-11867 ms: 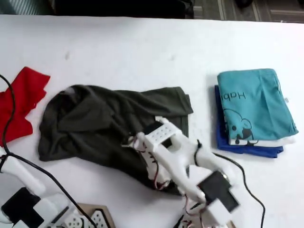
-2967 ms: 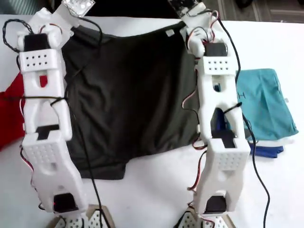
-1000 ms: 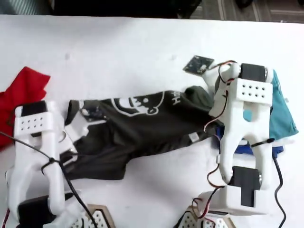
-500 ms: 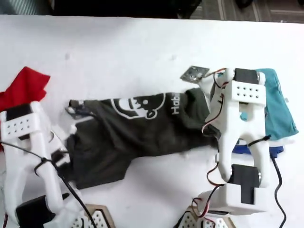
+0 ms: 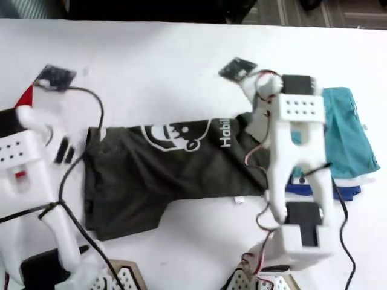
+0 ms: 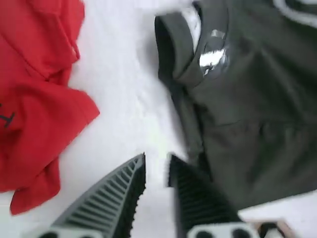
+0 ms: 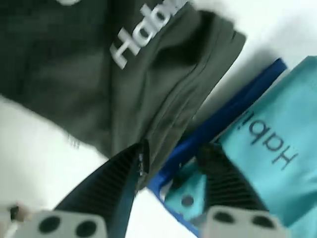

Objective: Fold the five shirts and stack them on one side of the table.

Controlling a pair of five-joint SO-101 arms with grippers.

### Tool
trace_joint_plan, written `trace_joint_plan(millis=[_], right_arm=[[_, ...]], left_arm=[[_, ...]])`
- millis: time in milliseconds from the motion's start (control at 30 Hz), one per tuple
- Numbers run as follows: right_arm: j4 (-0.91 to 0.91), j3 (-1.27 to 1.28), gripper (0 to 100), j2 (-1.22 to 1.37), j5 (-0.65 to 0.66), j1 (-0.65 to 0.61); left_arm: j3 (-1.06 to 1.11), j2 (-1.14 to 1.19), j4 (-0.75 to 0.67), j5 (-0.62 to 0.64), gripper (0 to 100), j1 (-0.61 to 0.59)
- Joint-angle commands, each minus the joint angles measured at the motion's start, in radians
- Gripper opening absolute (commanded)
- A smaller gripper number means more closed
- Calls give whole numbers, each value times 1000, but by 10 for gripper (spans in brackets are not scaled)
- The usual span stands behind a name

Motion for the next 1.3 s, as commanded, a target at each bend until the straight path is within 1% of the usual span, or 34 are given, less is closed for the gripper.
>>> trace_joint_plan(millis=[0, 33, 100, 233, 333, 433, 567, 633, 700, 800, 933, 1100, 1200, 1267], right_arm=[[-91, -84, 49, 85, -146, -31], [-111, -103, 50, 119, -164, -41], [-150, -138, 22, 186, -167, -64], [-228, -216, 19, 337, -167, -76], [-306, -296, 18, 473, -166, -54], [-364, -427, 18, 619, -166, -15], [-364, -671, 18, 803, -166, 36], [-312, -787, 18, 868, -166, 44], [-199, -916, 18, 895, -166, 36], [-22, -1088, 18, 909, -170, -10], [137, -1260, 18, 912, -173, -81], [142, -1326, 18, 894, -173, -128], [145, -1323, 18, 880, -184, -165], [145, -1320, 18, 860, -239, -189]], left_arm=[[63, -16, -83, 54, 31, 130], [103, -13, -118, 54, 20, 165], [180, 10, -196, 54, 23, 217], [267, 122, -339, 55, 23, 231], [255, 254, -381, 55, 23, 194], [196, 409, -405, 48, 22, 130], [55, 604, -394, 46, 22, 30], [-20, 659, -356, 46, 21, -7], [-91, 668, -273, 48, 21, -15], [-173, 622, -147, 52, 21, 2], [-222, 492, -61, 52, 21, 35], [-224, 308, -60, 61, 22, 125], [-222, 300, -103, 135, 23, 194], [-213, 338, -163, 175, 24, 222]])
